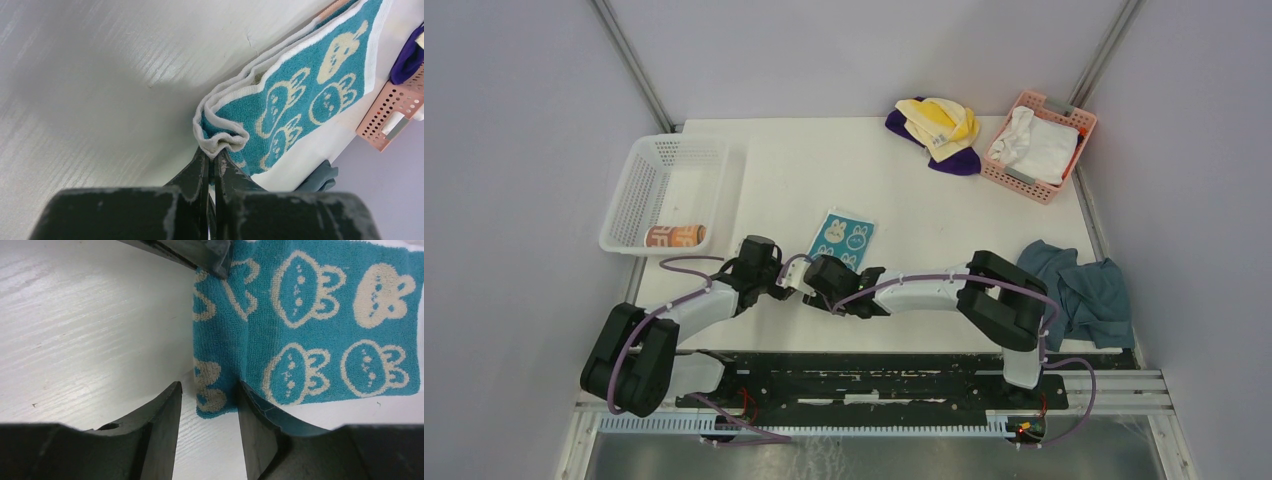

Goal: Roll the towels
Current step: Roll the towel at the center of the board.

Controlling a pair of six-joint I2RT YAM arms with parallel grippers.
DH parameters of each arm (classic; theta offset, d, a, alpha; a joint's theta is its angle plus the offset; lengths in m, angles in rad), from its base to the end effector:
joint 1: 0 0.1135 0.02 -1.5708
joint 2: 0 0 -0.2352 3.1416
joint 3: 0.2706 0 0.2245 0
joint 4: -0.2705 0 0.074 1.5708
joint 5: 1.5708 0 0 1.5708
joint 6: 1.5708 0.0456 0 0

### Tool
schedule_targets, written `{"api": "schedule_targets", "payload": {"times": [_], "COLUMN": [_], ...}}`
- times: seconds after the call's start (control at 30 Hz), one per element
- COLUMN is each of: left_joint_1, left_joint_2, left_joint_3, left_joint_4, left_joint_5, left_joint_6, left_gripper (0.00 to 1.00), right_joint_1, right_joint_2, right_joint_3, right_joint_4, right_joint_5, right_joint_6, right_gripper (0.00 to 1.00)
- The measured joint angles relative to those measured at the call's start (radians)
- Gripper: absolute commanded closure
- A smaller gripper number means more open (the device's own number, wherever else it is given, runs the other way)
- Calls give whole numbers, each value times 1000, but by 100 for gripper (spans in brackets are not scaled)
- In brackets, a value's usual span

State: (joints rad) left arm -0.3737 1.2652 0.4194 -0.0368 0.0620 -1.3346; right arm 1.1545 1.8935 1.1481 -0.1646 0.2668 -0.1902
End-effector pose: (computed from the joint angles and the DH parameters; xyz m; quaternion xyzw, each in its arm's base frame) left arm 0.1978 -0.0806 0.1234 -0.4256 0.8392 -0.2734 0.1995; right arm 0.1593 0.3305 0.1408 -0.5501 0.7603 0.0376 0.3433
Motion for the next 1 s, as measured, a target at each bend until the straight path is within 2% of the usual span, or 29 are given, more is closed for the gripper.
{"api": "schedule_targets", "payload": {"times": [0.13, 0.27, 0.47, 0.53, 0.6, 0.7, 0.83, 1.0], "left_joint_1": [-2, -2, -2, -2, -2, -4, -3, 1], "left_joint_2": [0, 0, 0, -7, -28, -91, -207, -340], "left_joint_3": [0, 0, 0, 0, -1, -17, -68, -102], "left_joint_4": [-4, -10, -9, -9, -7, 13, 34, 47], "left_joint_5": [-1, -5, -6, -8, -9, -9, -39, -74], "left_joint_6": [0, 0, 0, 0, 0, 0, 1, 2], "left_gripper": [97, 97, 97, 97, 92, 74, 58, 44], "right_joint_1": [-3, -16, -42, -55, -74, -125, -218, -311], "right_joint_2": [27, 50, 52, 51, 42, 24, 17, 24], "right_joint_3": [31, 60, 58, 55, 47, 30, 20, 20], "right_joint_4": [-19, -28, -27, -24, -18, -4, -5, -53], "right_joint_5": [4, -3, -48, -80, -132, -253, -479, -721], "right_joint_6": [-2, 1, 19, 29, 41, 66, 119, 193], "right_gripper": [49, 56, 80, 85, 87, 94, 98, 99]}}
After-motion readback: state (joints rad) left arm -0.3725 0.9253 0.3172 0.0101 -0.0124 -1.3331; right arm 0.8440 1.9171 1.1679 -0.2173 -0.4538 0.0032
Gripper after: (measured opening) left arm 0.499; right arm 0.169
